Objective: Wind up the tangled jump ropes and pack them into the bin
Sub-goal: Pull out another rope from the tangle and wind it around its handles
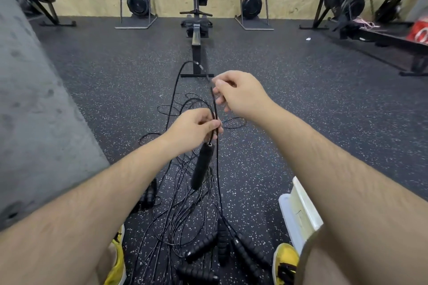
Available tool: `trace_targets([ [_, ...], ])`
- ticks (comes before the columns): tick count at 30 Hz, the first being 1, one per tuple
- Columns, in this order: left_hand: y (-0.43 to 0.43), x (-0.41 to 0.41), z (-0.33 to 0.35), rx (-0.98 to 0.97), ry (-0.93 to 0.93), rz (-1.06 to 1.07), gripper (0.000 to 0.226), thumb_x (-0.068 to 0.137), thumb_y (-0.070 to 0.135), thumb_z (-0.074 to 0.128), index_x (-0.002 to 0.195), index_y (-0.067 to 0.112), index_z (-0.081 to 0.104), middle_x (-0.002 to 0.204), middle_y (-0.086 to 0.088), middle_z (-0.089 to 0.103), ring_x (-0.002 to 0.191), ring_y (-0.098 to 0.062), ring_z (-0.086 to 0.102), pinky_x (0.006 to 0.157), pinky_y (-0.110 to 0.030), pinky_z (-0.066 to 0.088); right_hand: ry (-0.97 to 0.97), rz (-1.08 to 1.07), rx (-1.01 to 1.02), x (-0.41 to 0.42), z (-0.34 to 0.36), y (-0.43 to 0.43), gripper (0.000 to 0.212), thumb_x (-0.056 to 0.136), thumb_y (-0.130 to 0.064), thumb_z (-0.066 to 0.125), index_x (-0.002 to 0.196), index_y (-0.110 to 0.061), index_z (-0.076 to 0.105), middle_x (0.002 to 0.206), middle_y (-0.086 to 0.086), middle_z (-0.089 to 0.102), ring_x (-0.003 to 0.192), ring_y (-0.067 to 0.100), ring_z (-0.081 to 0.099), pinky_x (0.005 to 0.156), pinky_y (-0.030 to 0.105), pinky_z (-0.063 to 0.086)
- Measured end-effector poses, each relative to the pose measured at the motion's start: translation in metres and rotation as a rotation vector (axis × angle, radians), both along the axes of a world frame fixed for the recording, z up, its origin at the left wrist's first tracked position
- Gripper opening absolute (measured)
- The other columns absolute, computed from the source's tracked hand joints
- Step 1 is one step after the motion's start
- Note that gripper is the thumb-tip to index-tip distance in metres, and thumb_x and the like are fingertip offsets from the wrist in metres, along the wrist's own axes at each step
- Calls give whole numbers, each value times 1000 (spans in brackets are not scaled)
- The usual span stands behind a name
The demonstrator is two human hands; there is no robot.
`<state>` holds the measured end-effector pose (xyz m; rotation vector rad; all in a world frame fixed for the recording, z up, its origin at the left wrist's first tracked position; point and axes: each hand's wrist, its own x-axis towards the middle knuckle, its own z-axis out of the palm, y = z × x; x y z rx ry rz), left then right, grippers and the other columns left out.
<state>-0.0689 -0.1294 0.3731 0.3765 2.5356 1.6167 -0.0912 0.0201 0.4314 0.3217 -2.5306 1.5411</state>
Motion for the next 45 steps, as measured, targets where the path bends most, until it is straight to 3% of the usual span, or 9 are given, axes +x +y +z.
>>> trace_targets([
  [2,-1,-2,9,18,66,62,19,102,12,59,84,5,59,88,-6,78,76,-25,73,86,-55,58,-153,20,122,3,-1,8,20,96,-9,44,108,-13,60,92,7,72,64,16,64,56,33,55],
  [7,-6,-6,27,165,84,105,19,102,11,58,83,8,63,92,-12,77,76,-24,68,91,-53,58,-394,349,570,14,-28,19,9,93,-14,65,102,-13,65,88,5,76,60,10,66,67,28,58],
  [12,-7,-6,26,194,66,77,14,102,8,56,93,3,65,91,-11,77,74,-20,67,88,-48,58,-347,262,324,11,-37,14,10,95,-12,66,103,-7,61,82,8,70,44,1,58,44,12,42],
  [19,-9,-7,20,240,28,57,14,103,7,55,95,10,67,97,-11,73,71,-19,65,76,-33,61,-248,190,394,6,-30,17,7,97,-14,61,94,-8,64,79,8,74,44,0,58,51,20,49],
  [23,-4,-7,4,179,-29,42,13,101,6,57,98,13,68,101,-9,73,76,-22,68,79,-35,60,-97,60,302,3,-20,21,9,96,-20,63,87,-19,62,69,1,73,47,2,57,55,27,51],
  [29,20,1,-15,99,-72,-15,13,102,10,57,105,14,70,103,-3,78,79,-20,68,94,-50,57,68,2,94,10,-6,18,9,96,-15,61,93,-6,64,67,0,66,43,-3,55,49,19,47],
  [35,24,1,0,180,35,64,13,101,9,58,93,5,68,85,-3,76,70,-21,68,86,-53,59,-32,60,-34,8,0,24,7,91,-9,58,93,-15,61,73,2,66,60,10,62,56,30,49],
  [40,14,-2,26,266,149,132,19,101,9,58,102,-8,66,88,-6,75,67,-18,65,75,-37,60,-300,240,313,12,-9,36,27,82,0,61,106,-12,60,99,7,72,59,8,63,61,31,53],
  [45,1,-7,35,414,67,106,15,103,7,53,101,-1,66,91,-10,72,66,-18,59,67,-28,57,-272,307,352,18,-24,23,19,93,-16,69,109,-12,60,88,8,72,48,-1,57,50,16,47],
])
